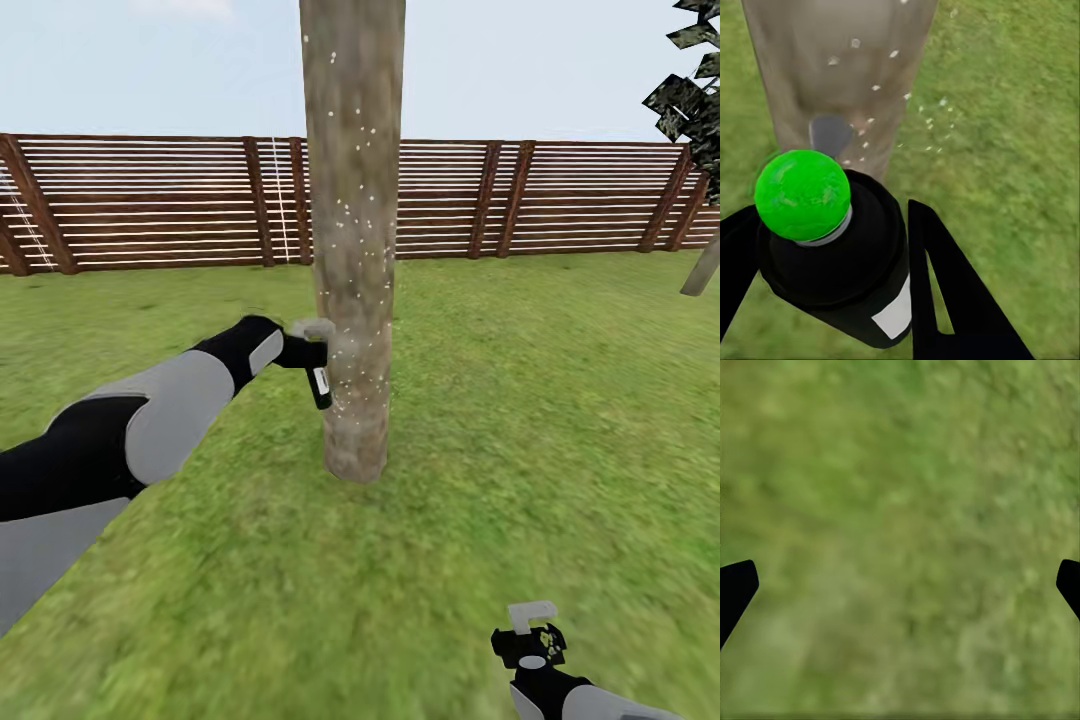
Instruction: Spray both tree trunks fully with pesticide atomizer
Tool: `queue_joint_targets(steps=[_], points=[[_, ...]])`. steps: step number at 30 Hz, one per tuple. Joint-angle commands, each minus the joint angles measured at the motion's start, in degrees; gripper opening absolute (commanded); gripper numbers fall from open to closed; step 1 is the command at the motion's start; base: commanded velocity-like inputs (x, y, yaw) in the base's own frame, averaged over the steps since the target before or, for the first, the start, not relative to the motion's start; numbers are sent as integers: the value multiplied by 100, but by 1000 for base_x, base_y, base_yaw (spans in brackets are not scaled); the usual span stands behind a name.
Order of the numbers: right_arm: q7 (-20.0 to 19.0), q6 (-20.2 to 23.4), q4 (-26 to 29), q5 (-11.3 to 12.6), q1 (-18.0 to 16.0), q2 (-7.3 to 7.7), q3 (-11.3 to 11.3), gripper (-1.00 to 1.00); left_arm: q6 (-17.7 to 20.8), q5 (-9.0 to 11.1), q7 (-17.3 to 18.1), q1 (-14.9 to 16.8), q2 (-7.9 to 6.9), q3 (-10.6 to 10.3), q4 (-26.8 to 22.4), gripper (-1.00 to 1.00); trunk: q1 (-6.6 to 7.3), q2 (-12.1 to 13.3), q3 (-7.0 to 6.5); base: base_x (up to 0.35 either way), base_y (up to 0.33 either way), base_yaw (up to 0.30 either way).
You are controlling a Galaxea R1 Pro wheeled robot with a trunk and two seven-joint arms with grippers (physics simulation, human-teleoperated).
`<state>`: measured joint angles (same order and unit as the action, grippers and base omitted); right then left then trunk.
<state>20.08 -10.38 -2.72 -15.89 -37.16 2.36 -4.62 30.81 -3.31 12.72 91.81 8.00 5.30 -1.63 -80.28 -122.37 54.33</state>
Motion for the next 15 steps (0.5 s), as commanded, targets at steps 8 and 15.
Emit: queue_joint_targets(steps=[8,15], points=[[22,-43,-27,-54,-10,-5,-48,100,-1389,-55,11,-1278,-44,51,-13,-100,2,-3,4,0,0,0],[22,-52,-27,-54,-10,-20,-45,100,-2377,-46,6,-2367,-51,54,-12,-100,2,-3,4,0,0,0]])
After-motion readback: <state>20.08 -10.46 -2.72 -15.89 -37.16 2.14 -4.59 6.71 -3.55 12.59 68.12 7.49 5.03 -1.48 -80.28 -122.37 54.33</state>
